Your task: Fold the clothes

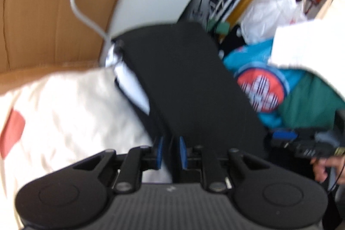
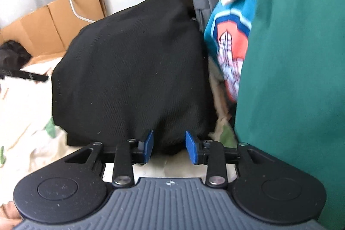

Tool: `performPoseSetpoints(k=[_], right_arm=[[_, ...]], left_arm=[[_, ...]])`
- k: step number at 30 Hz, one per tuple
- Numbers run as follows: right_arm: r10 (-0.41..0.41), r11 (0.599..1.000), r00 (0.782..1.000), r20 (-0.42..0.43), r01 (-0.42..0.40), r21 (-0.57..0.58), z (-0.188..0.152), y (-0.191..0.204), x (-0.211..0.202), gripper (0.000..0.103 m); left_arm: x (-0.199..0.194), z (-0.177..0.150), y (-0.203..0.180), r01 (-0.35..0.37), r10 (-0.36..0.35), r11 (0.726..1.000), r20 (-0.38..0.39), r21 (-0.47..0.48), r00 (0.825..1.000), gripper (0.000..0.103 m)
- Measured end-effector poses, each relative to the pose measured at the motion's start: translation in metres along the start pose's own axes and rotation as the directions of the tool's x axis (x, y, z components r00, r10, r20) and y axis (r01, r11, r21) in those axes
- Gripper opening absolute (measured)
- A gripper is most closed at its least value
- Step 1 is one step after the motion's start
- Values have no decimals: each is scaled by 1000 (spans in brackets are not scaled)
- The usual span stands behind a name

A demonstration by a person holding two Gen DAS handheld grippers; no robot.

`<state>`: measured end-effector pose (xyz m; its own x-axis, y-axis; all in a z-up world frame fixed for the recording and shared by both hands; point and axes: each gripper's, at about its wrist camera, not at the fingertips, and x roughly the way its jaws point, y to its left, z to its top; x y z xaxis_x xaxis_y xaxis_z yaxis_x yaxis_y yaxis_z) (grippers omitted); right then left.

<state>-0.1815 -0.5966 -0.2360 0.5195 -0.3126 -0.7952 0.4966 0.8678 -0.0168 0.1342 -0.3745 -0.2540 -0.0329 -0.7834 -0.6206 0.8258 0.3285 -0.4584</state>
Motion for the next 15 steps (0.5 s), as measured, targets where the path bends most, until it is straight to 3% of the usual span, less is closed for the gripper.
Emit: performPoseSetpoints(k=[3,8,15], right_arm=[[-43,997,999,-4,43,-71,5,7,7,37],[-40,996,998,38,43,-78,15,6,6,37],[-4,998,999,47,7,-62,29,9,22,37]], left_arm=[[3,7,-7,21,-22,1000,24,11,999,18],[17,10,-20,57,-58,998,32,32,998,18],[47,5,-14,9,-9,1000,-5,7,1000,5]])
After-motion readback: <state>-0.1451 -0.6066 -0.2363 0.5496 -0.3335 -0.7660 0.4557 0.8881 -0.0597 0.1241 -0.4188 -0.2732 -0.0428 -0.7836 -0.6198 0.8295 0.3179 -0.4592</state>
